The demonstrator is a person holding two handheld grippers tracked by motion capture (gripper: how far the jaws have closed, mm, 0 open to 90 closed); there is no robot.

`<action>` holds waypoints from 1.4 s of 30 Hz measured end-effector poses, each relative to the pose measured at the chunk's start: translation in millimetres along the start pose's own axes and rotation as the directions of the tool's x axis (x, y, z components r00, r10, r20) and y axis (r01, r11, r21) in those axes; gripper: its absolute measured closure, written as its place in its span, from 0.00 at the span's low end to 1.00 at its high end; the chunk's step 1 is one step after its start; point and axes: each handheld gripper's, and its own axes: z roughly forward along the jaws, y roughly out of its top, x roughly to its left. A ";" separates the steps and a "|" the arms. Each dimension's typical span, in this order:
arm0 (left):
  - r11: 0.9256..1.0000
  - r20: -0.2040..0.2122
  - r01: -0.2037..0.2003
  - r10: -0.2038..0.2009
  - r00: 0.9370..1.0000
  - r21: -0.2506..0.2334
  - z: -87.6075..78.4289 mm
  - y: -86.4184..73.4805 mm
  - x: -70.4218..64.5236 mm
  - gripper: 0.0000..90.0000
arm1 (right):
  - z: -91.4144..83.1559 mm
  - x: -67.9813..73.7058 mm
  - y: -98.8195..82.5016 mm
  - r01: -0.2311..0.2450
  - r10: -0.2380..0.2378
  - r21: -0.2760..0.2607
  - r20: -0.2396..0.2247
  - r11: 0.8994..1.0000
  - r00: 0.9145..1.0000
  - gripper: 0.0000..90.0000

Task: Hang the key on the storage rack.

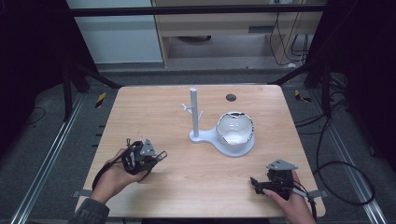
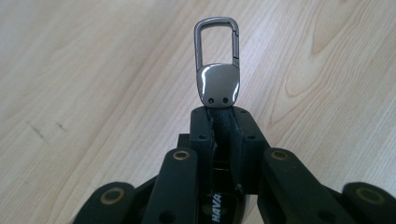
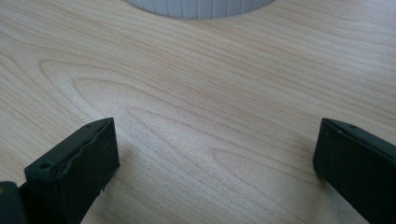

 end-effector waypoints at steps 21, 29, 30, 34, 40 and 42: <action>0.913 -0.102 0.101 -0.153 0.983 -0.395 -15.2 22.3 -18.1 0.89 | 1.3 -1.1 1.5 0.004 -0.004 0.002 -0.008 1.000 1.000 0.00; 0.902 -0.102 0.107 -0.164 0.981 -0.418 -9.4 40.3 -23.5 0.89 | 1.5 -1.2 1.7 0.005 -0.005 0.002 -0.009 1.000 1.000 0.00; 0.900 -0.098 0.111 -0.167 0.981 -0.422 -8.6 42.1 -23.4 0.89 | 1.5 -1.2 1.7 0.005 -0.005 0.002 -0.009 1.000 1.000 0.00; 0.893 -0.093 0.125 -0.182 0.979 -0.433 -5.1 49.5 -22.4 0.89 | 1.6 -1.2 1.7 0.005 -0.005 0.002 -0.009 1.000 1.000 0.00; 0.886 -0.102 0.127 -0.191 0.976 -0.446 -7.7 64.0 -21.6 0.89 | 1.6 -1.2 1.7 0.005 -0.005 0.002 -0.009 1.000 1.000 0.00; 0.885 -0.109 0.122 -0.190 0.976 -0.450 -10.2 67.2 -21.8 0.89 | 1.6 -1.2 1.7 0.005 -0.005 0.002 -0.009 1.000 1.000 0.00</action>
